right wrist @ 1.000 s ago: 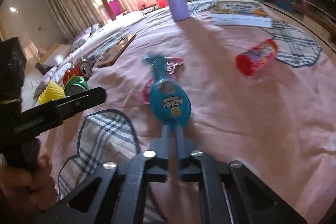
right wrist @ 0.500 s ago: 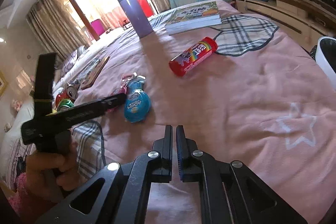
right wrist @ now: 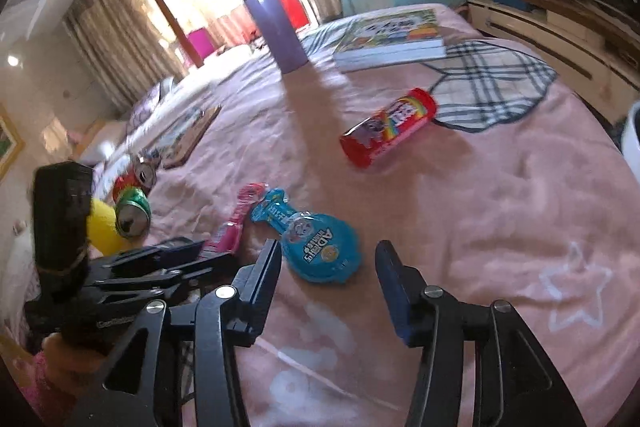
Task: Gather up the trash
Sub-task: 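Grasp the pink AD drink bottle with the left gripper while the right gripper grasps the blue AD bottle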
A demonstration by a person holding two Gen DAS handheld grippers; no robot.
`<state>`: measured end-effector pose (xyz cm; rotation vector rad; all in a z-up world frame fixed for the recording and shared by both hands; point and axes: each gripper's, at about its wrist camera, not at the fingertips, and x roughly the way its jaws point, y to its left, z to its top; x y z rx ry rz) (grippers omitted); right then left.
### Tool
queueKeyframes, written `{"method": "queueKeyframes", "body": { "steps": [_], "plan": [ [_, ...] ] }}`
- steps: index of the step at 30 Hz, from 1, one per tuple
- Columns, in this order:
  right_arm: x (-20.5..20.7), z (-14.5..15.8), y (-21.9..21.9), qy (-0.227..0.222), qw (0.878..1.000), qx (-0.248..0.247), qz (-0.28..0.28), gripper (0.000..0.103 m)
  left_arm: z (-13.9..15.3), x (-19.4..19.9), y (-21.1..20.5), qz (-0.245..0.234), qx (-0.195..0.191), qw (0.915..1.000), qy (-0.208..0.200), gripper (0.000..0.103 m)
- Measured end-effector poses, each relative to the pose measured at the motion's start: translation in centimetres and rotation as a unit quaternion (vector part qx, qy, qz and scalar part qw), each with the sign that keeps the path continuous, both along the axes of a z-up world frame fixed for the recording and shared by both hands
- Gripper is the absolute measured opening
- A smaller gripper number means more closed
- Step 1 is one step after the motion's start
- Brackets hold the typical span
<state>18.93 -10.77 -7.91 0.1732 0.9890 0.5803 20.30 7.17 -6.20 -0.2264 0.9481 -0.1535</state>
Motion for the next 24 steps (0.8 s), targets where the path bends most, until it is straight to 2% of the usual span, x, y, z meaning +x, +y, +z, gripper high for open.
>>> {"method": "queueKeyframes", "body": {
  "steps": [3, 7, 11, 13, 14, 15, 16, 17, 19, 24],
  "plan": [
    [0.6, -0.6, 1.3, 0.005, 0.999, -0.022, 0.029, 0.056, 0.4, -0.5, 0.3, 0.004, 0.005, 1.0, -0.004, 0.054],
    [1.7, -1.4, 3.0, 0.002, 0.995, -0.063, 0.078, 0.066, 0.0, -0.4, -0.4, 0.002, 0.015, 0.9999, 0.003, 0.057],
    [2.3, -1.9, 3.7, -0.014, 0.988, -0.102, 0.119, 0.067, -0.2, -0.1, -0.9, 0.003, 0.026, 0.9997, -0.003, 0.058],
    [2.2, -1.9, 3.9, -0.024, 0.984, -0.119, 0.133, 0.063, -0.3, 0.2, -1.3, 0.004, 0.034, 0.9994, -0.008, 0.057],
    [2.1, -2.0, 3.8, -0.03, 0.983, -0.127, 0.132, 0.051, -0.4, 0.4, -1.5, 0.004, 0.039, 0.9992, -0.01, 0.056],
    [2.0, -2.0, 3.5, -0.034, 0.982, -0.133, 0.127, 0.048, -0.5, 0.5, -1.8, 0.003, 0.048, 0.9988, -0.013, 0.056],
    [1.9, -1.9, 3.0, -0.032, 0.984, -0.127, 0.122, 0.038, -0.6, 0.6, -2.0, 0.004, 0.055, 0.9983, -0.017, 0.053],
    [1.9, -1.9, 2.4, -0.028, 0.986, -0.119, 0.114, 0.038, -0.6, 0.5, -2.3, 0.006, 0.062, 0.9979, -0.019, 0.048],
    [1.8, -1.7, 0.7, -0.019, 0.991, -0.097, 0.089, 0.038, -0.7, 0.5, -3.1, 0.001, 0.073, 0.9971, -0.021, 0.045],
    [0.8, -1.2, -3.4, -0.009, 0.998, -0.061, 0.032, 0.037, -0.3, 0.1, -5.3, -0.035, 0.034, 0.9986, -0.021, 0.044]
  ]
}}
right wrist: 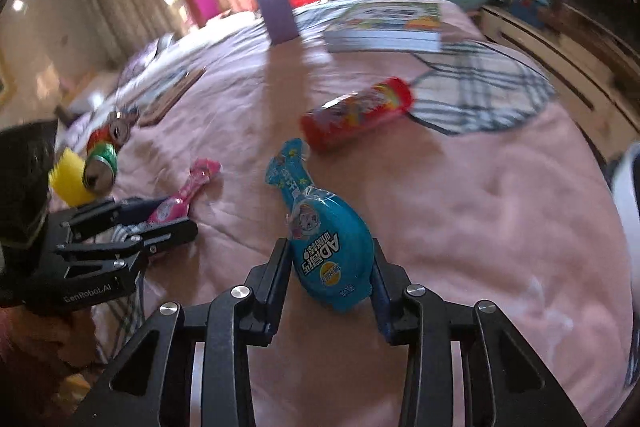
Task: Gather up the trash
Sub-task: 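Grasp the pink AD drink bottle with the left gripper while the right gripper grasps the blue AD bottle, then carry both AD bottles over the trash bin and open both grippers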
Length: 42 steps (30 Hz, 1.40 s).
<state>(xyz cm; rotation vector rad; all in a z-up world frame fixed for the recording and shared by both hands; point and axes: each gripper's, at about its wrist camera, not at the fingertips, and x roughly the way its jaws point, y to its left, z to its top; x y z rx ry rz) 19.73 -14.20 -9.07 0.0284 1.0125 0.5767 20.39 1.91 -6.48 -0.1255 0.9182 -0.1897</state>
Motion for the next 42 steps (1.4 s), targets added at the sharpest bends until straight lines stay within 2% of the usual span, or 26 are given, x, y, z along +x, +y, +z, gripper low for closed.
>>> {"method": "queueKeyframes", "body": {
  "steps": [3, 6, 9, 11, 13, 17, 18, 19, 20, 21, 25, 33, 42],
  "plan": [
    [-0.7, 0.1, -2.3, 0.004, 0.999, 0.015, -0.03, 0.037, -0.1, 0.0, -1.5, -0.021, -0.021, 0.9995, 0.006, 0.044],
    [-1.2, -0.4, -4.2, 0.021, 0.998, 0.015, -0.053, 0.037, -0.2, 0.1, -3.2, -0.035, 0.0, 0.9994, 0.005, 0.045],
    [-1.2, -0.3, -4.8, 0.032, 0.998, 0.022, -0.052, 0.04, -0.1, -0.1, -3.8, -0.038, 0.018, 0.9991, 0.007, 0.046],
    [-1.4, 0.3, -4.8, 0.018, 0.999, 0.003, -0.05, 0.064, 0.1, -0.4, -3.7, -0.033, 0.019, 0.9992, 0.01, 0.047],
    [-1.7, 0.8, -4.5, -0.007, 0.999, -0.018, -0.04, 0.072, 0.2, -0.6, -3.2, -0.026, 0.019, 0.9994, 0.009, 0.052],
    [-1.1, 0.3, -3.8, -0.011, 0.999, -0.037, -0.015, 0.069, 0.0, -1.2, -3.7, -0.028, 0.029, 0.9992, 0.005, 0.05],
    [-1.0, -0.1, -3.6, -0.009, 0.999, -0.041, -0.01, 0.068, 0.0, -1.3, -3.9, -0.029, 0.032, 0.9991, 0.004, 0.045],
    [-0.9, -0.5, -3.3, -0.007, 0.999, -0.048, -0.004, 0.062, 0.1, -1.4, -4.0, -0.031, 0.031, 0.999, 0.004, 0.045],
    [-1.0, -0.6, -3.2, -0.011, 0.999, -0.053, -0.002, 0.051, 0.1, -1.4, -4.1, -0.031, 0.03, 0.9991, 0.004, 0.045],
    [-1.2, -0.5, -3.2, -0.018, 0.998, -0.058, -0.004, 0.049, 0.1, -1.4, -4.0, -0.032, 0.027, 0.9991, 0.004, 0.045],
    [-1.7, 0.1, -4.7, -0.017, 0.999, -0.026, -0.031, 0.049, 0.7, -1.4, -4.4, -0.039, 0.006, 0.9992, 0.002, 0.044],
    [-3.3, 2.1, -10.7, -0.023, 0.992, 0.049, -0.117, 0.049, 2.8, -0.8, -8.2, -0.081, -0.002, 0.9965, -0.022, 0.044],
    [-4.6, 3.5, -15.9, -0.034, 0.982, 0.07, -0.171, 0.049, 4.1, 0.3, -13.4, -0.132, 0.002, 0.9906, -0.036, 0.044]
  ]
}}
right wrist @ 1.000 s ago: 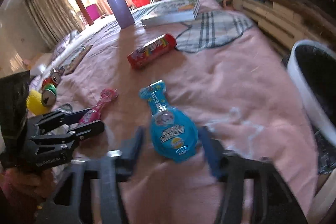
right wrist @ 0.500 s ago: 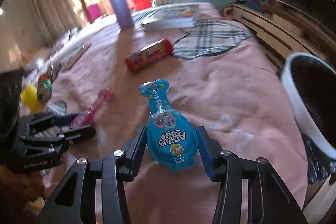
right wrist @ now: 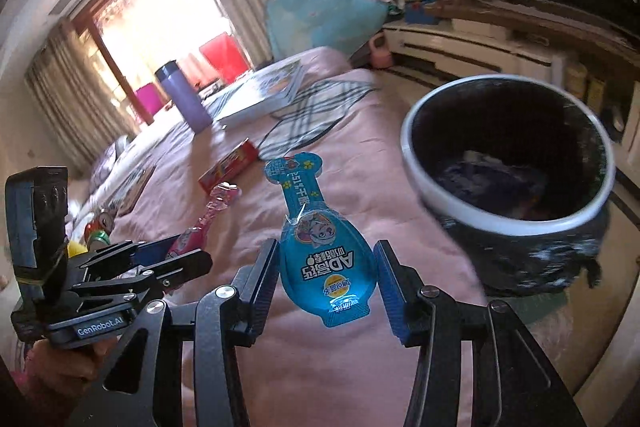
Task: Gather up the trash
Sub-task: 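Carry both AD bottles over the trash bin and open both grippers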
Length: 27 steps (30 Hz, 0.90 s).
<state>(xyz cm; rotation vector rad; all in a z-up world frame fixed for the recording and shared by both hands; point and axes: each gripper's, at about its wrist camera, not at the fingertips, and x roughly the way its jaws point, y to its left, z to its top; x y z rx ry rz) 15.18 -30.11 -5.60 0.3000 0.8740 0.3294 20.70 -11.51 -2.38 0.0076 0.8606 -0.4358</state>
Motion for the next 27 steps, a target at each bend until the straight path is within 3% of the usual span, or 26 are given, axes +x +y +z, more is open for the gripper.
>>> {"method": "queueKeyframes", "body": {
  "steps": [13, 27],
  "plan": [
    [-0.2, 1.9, -7.2, -0.026, 0.997, 0.013, -0.074, 0.049, 1.6, 2.2, -6.2, -0.048, 0.006, 0.9986, -0.024, 0.044],
    [2.5, 1.6, -11.5, -0.022, 0.994, 0.009, -0.109, 0.049, 1.8, 6.2, -11.8, -0.078, 0.007, 0.9966, -0.027, 0.044]
  ]
}}
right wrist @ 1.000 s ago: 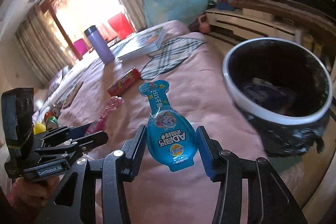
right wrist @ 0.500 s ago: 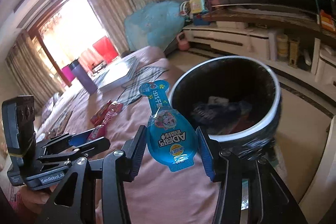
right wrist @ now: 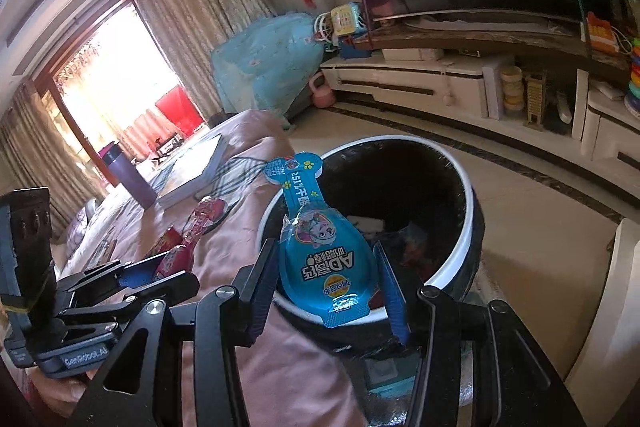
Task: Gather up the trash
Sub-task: 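Carry both AD bottles over the trash bin and open both grippers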
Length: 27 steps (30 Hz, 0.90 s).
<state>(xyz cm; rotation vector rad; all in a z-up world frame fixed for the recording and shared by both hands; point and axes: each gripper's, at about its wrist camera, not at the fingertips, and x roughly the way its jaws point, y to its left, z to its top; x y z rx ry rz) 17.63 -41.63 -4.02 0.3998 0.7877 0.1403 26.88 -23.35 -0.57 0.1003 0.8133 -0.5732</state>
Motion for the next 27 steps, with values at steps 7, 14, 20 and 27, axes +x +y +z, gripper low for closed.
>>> {"method": "queueKeyframes", "body": {
  "steps": [7, 14, 20, 27],
  "plan": [
    [1.6, -0.4, -1.4, 0.009, 1.0, -0.004, -0.01, 0.049, -0.4, 2.4, -2.4, -0.01, 0.002, 0.9999, 0.001, 0.044],
    [2.7, -0.4, -1.9, 0.012, 1.0, -0.013, -0.012, 0.049, -1.3, 4.7, -4.2, -0.01, 0.007, 0.9999, 0.012, 0.044],
    [3.7, -0.7, -2.6, 0.02, 1.0, -0.018, -0.014, 0.049, -1.9, 6.3, -5.1, -0.007, 0.011, 0.9997, 0.02, 0.044],
    [4.2, -1.1, -3.4, 0.025, 0.999, -0.018, -0.019, 0.049, -2.5, 7.3, -6.0, -0.009, 0.014, 0.9995, 0.026, 0.045]
  ]
}}
